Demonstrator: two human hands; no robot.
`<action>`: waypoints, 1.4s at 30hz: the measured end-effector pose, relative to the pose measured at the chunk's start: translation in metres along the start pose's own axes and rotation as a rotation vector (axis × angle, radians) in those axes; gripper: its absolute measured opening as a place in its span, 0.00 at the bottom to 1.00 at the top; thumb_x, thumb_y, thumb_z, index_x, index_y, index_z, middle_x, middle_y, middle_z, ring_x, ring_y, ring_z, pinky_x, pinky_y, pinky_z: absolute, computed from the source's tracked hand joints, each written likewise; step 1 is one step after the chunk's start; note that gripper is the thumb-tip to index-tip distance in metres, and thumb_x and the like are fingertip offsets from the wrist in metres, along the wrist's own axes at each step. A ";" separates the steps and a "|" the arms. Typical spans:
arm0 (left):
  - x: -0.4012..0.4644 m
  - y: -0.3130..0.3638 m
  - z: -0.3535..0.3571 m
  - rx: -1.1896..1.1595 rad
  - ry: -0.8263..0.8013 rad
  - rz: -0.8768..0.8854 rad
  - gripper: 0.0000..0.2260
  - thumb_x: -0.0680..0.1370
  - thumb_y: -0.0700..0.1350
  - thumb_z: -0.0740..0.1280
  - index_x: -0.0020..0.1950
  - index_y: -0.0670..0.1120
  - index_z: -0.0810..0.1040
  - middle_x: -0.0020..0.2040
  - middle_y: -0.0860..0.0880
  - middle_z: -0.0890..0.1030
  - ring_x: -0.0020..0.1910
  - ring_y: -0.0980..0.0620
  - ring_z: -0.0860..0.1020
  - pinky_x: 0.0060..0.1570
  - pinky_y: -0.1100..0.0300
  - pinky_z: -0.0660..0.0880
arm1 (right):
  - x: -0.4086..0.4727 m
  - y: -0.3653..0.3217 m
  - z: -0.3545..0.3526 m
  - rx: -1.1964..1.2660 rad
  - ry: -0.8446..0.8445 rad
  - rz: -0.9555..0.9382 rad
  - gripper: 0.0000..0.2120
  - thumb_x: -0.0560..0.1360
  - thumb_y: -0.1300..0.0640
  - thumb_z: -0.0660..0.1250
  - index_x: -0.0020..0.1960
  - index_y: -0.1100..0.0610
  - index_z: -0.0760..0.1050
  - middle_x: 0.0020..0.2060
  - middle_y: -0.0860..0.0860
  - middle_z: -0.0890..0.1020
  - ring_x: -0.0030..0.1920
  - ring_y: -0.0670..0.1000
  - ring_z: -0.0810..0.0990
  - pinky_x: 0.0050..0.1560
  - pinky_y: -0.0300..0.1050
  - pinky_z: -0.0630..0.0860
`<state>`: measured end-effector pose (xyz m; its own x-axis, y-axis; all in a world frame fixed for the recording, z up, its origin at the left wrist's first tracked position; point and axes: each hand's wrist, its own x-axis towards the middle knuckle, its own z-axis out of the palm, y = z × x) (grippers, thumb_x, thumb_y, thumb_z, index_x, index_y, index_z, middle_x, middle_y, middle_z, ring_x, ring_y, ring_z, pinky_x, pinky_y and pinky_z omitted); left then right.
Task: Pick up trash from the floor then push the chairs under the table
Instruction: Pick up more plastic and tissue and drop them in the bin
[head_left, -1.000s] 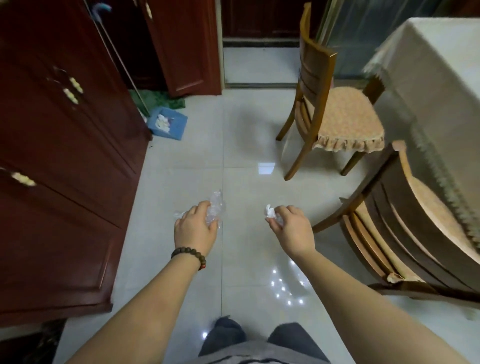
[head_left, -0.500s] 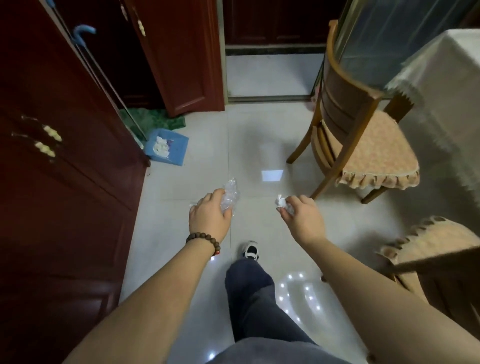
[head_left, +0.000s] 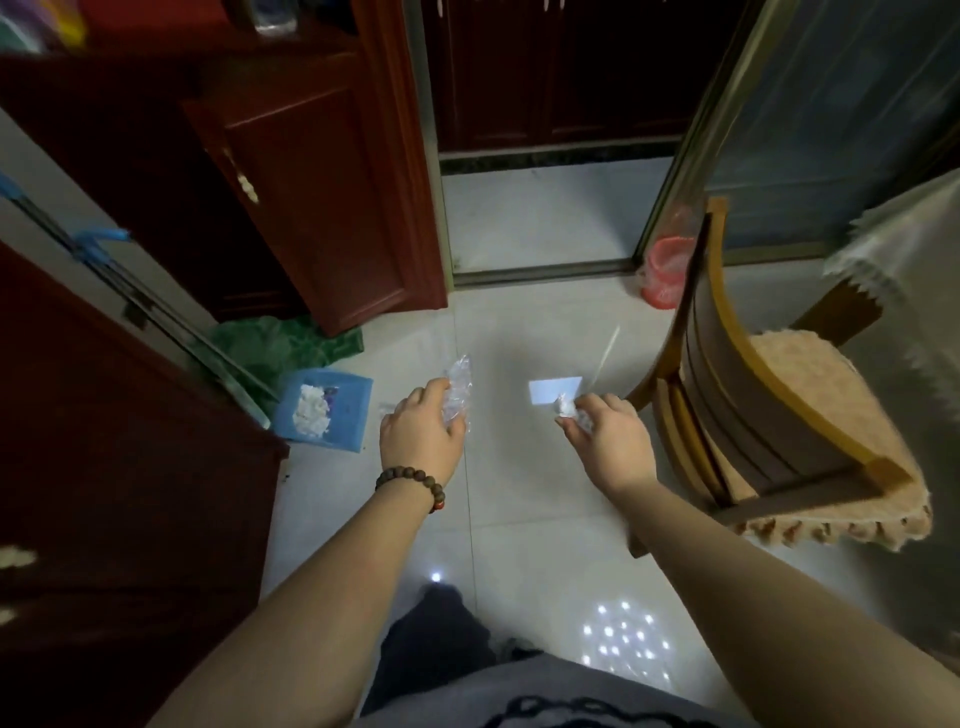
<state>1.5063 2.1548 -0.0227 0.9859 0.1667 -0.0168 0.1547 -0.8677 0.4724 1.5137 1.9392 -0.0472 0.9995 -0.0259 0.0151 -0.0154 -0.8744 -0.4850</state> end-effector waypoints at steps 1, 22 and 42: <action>0.022 0.000 0.003 0.002 -0.003 0.007 0.17 0.77 0.46 0.65 0.65 0.47 0.71 0.56 0.43 0.79 0.53 0.42 0.76 0.52 0.50 0.72 | 0.021 -0.001 0.004 0.002 0.001 0.010 0.13 0.75 0.51 0.66 0.49 0.61 0.76 0.43 0.60 0.78 0.46 0.61 0.74 0.43 0.52 0.71; 0.534 0.096 0.076 0.111 -0.279 0.511 0.16 0.73 0.45 0.68 0.60 0.46 0.75 0.54 0.43 0.81 0.53 0.39 0.77 0.53 0.49 0.70 | 0.432 0.010 0.027 0.063 0.192 0.501 0.13 0.74 0.50 0.68 0.50 0.60 0.76 0.46 0.59 0.79 0.49 0.62 0.74 0.47 0.53 0.71; 0.764 0.459 0.370 0.169 -0.684 0.888 0.17 0.75 0.46 0.66 0.63 0.48 0.72 0.55 0.42 0.79 0.51 0.40 0.77 0.50 0.49 0.75 | 0.659 0.339 -0.050 0.163 0.411 1.046 0.14 0.75 0.51 0.67 0.52 0.61 0.76 0.46 0.60 0.79 0.49 0.61 0.74 0.45 0.52 0.71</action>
<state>2.3547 1.7109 -0.1447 0.5709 -0.7859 -0.2376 -0.6617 -0.6117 0.4335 2.1661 1.6010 -0.1580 0.4130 -0.8901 -0.1927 -0.8043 -0.2573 -0.5356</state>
